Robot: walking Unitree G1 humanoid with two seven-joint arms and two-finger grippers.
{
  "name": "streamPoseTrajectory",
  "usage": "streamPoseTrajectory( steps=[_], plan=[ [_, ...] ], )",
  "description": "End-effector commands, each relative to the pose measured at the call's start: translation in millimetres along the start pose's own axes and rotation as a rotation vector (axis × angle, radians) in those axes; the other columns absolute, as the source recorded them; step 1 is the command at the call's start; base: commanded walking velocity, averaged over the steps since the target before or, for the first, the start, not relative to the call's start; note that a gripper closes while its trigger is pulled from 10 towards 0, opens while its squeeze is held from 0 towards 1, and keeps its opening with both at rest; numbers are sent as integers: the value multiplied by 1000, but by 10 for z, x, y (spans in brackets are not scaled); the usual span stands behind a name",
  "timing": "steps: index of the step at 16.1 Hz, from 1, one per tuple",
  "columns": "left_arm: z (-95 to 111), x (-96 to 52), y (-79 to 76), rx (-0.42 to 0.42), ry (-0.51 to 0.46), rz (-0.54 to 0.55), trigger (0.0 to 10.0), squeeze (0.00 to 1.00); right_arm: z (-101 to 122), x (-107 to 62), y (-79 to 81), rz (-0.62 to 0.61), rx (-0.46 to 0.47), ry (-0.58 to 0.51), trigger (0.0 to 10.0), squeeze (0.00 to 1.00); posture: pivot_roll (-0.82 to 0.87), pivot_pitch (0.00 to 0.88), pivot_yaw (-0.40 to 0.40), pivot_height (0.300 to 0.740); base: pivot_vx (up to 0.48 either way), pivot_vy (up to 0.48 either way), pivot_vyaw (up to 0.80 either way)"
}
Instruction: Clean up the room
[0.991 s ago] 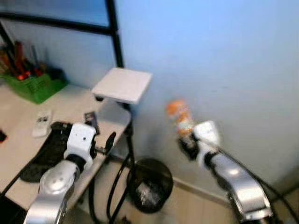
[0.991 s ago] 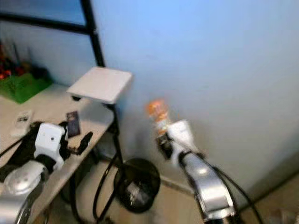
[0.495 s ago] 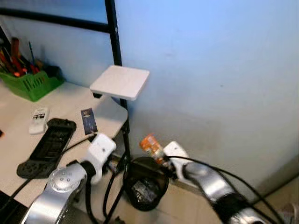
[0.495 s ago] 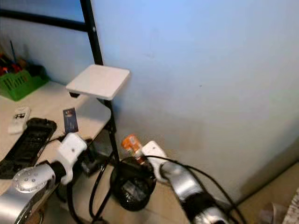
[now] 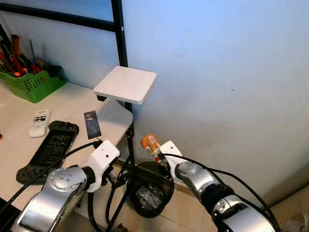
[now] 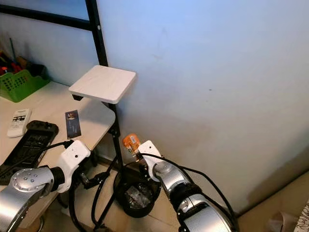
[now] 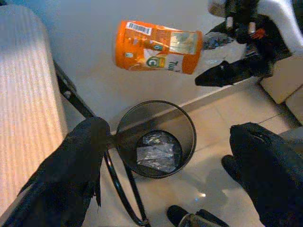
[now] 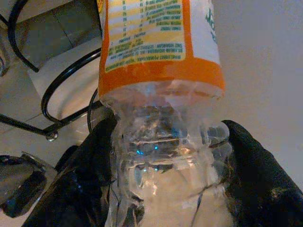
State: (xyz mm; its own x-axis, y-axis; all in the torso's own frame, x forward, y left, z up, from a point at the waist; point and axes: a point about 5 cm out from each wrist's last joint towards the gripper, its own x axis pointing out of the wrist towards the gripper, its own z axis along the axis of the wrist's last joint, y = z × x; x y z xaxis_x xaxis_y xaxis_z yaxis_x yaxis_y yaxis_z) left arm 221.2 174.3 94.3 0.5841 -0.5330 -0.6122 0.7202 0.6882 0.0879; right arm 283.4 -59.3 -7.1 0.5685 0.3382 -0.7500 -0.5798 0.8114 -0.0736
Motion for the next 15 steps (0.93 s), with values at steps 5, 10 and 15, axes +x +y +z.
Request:
streamPoseTrajectory(
  steps=[5,10,15],
  plan=[
    [65,-7,-26,23,21,-27,10000,0,79,35,122,80,92,-10,10000,1000,93,0,-1,740,0,0,0],
    [67,-22,8,19,32,-18,10000,0,75,47,219,158,112,-11,10000,1000,89,0,2,740,0,0,0],
    [115,-1,51,-1,-13,39,10000,0,87,13,38,134,170,-91,10000,1000,83,0,8,740,0,0,0]
  ],
)
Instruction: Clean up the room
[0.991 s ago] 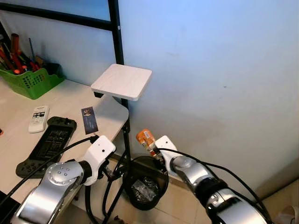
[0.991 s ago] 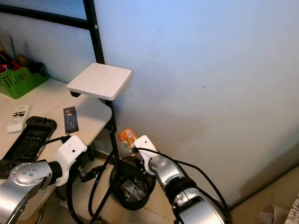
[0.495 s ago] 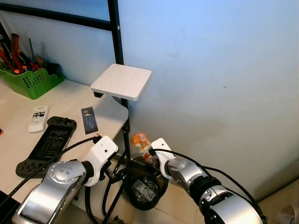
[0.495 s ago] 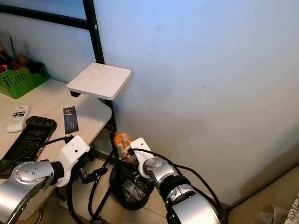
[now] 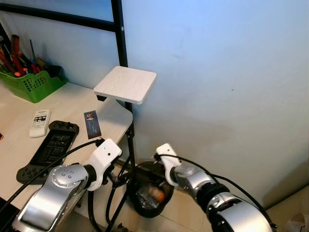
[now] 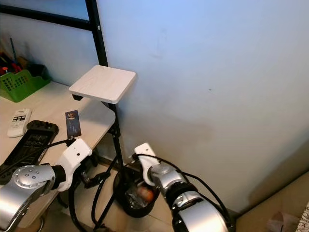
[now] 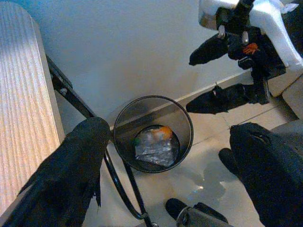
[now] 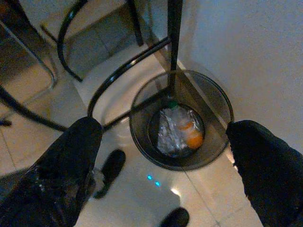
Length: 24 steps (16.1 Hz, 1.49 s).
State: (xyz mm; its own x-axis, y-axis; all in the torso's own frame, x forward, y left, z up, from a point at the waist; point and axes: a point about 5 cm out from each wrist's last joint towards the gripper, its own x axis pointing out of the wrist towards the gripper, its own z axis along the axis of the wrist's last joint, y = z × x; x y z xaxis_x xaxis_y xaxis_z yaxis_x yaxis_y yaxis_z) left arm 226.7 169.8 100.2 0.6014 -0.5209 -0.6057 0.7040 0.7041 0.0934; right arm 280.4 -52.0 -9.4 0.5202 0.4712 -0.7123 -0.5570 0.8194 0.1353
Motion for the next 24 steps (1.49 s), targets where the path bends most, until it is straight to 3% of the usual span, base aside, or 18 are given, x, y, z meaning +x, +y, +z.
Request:
streamPoseTrajectory(
  steps=[1,3,4,5,6,7,8,10,11,12,13,14,16,18,19,22,24],
  plan=[
    [39,-17,48,4,-24,39,10000,0,106,-29,-64,-4,19,-66,10000,1000,80,0,9,740,0,0,0],
    [126,20,15,2,-122,132,10000,0,248,-276,-378,-59,115,-296,10000,1000,64,0,15,740,0,0,0],
    [146,26,0,3,-142,144,10000,0,267,-357,-439,-81,120,-340,10000,1000,61,0,17,740,0,0,0],
    [232,21,-17,-14,-238,230,10000,0,298,-641,-585,-179,140,-455,10000,1000,36,0,26,740,0,0,0],
    [232,21,-17,-14,-238,230,10000,0,298,-641,-585,-179,140,-455,10000,1000,36,0,26,740,0,0,0],
    [281,-5,-28,-64,-311,310,10000,0,298,-928,-677,-293,156,-544,10000,1000,24,0,27,740,0,0,0],
    [243,-8,-64,-122,-299,325,10000,0,266,-1112,-693,-365,194,-602,10000,1000,14,0,34,740,0,0,-781],
    [176,-7,-112,-154,-265,331,10000,0,201,-1248,-667,-399,216,-639,10000,1000,13,0,37,740,0,0,-781],
    [148,-28,-77,-174,-298,435,10000,318,126,-1353,-630,-426,229,-648,10000,1000,11,0,38,740,0,0,-788],
    [139,-50,-29,-190,-347,535,10000,529,63,-1420,-603,-451,243,-637,10000,1000,6,0,44,740,0,0,-781],
    [123,-68,54,-202,-348,665,10000,514,34,-1441,-580,-465,234,-611,10000,1000,-3,0,52,740,0,0,-781],
    [102,-65,92,-233,-337,686,10000,459,47,-1448,-562,-469,223,-603,10000,1000,-1,0,57,740,0,0,-775],
    [102,-81,148,-303,-407,712,10000,471,64,-1481,-539,-474,248,-608,10000,1000,-11,0,70,740,0,0,-781],
    [80,-56,110,-391,-452,669,10000,431,40,-1516,-522,-482,260,-602,10000,1000,-8,0,70,740,0,0,-781],
    [91,-54,95,-390,-469,664,10000,31,33,-1519,-504,-476,266,-592,10000,1000,4,0,62,740,0,0,-781],
    [51,-34,109,-367,-426,682,10000,0,32,-1490,-466,-455,260,-575,10000,1000,20,0,49,740,0,0,-781],
    [50,21,97,-374,-442,629,10000,0,84,-1475,-438,-438,254,-576,10000,1000,24,0,41,740,0,0,-781]
  ],
)
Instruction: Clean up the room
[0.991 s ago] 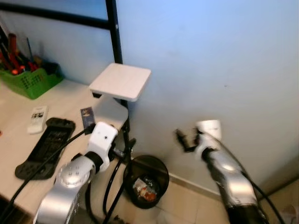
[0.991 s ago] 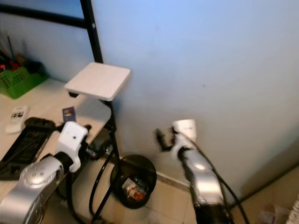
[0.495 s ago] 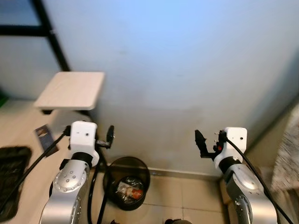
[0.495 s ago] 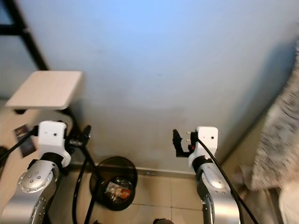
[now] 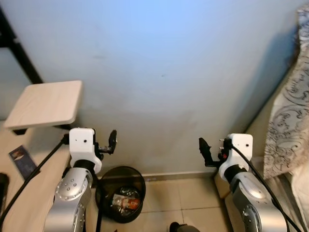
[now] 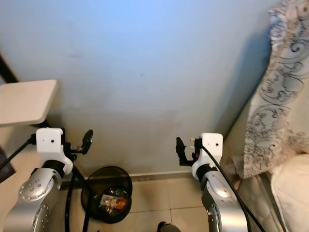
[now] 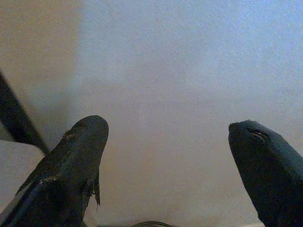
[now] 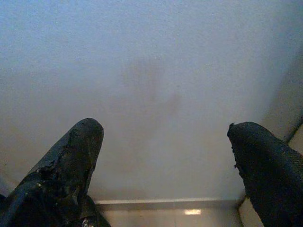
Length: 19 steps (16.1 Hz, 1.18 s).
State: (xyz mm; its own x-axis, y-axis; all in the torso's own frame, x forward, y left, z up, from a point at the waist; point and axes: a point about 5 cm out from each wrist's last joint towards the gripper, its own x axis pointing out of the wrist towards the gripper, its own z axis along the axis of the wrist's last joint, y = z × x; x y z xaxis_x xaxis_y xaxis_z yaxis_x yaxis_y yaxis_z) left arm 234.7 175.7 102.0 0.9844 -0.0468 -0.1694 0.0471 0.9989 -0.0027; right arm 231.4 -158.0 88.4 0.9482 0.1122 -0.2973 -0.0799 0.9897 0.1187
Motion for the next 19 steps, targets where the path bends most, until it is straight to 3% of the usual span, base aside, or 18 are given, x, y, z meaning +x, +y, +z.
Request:
streamPoseTrajectory(
  steps=[1,9,14,19],
  plan=[
    [19,17,-30,-20,-5,-28,10000,0,81,8,50,19,3,-20,10000,1000,19,0,40,740,0,0,-775],
    [136,73,88,16,14,-128,10000,0,103,15,47,15,-9,-12,10000,1000,6,0,50,740,0,0,-756],
    [124,4,39,0,31,-198,10000,0,101,40,87,28,2,-9,10000,1000,16,0,48,740,0,0,-741],
    [141,1,63,-4,23,-197,10000,0,90,53,88,28,2,-6,10000,1000,20,0,46,740,0,0,-759]
  ],
)
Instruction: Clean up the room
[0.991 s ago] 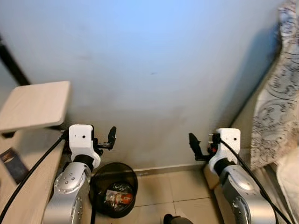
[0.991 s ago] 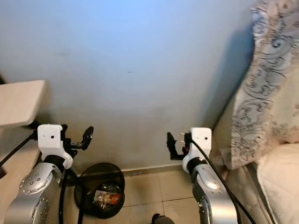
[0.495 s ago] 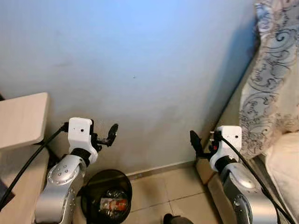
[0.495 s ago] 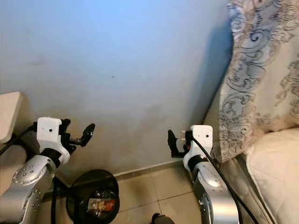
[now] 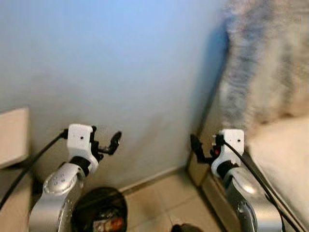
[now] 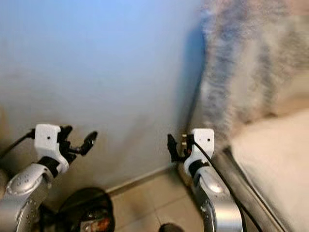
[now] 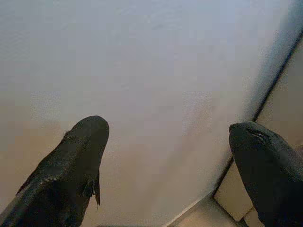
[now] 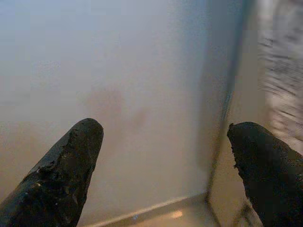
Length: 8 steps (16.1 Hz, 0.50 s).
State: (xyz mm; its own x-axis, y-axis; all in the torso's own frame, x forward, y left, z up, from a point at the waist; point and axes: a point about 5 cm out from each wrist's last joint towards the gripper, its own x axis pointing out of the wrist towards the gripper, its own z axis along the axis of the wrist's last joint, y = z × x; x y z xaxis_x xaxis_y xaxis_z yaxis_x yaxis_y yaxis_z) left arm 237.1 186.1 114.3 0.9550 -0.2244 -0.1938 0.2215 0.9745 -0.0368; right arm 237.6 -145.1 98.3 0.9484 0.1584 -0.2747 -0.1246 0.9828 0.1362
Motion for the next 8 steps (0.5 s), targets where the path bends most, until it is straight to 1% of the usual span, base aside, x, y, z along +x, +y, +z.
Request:
streamPoseTrajectory(
  steps=[1,5,7,8],
  plan=[
    [23,7,-33,-19,-15,-14,10000,0,-11,8,-47,-20,-3,11,10000,1000,20,0,46,740,0,0,-756],
    [42,3,-30,-17,-19,-26,10000,0,-16,10,-50,-22,-1,12,10000,1000,28,0,35,740,0,0,-759],
    [33,-4,-13,-24,-26,9,10000,0,-31,6,-49,-21,-1,18,10000,1000,30,0,34,740,0,0,-759],
    [12,-11,5,-21,-7,28,10000,0,-31,8,-50,-21,-1,18,10000,1000,29,0,35,740,0,0,-763]
  ],
)
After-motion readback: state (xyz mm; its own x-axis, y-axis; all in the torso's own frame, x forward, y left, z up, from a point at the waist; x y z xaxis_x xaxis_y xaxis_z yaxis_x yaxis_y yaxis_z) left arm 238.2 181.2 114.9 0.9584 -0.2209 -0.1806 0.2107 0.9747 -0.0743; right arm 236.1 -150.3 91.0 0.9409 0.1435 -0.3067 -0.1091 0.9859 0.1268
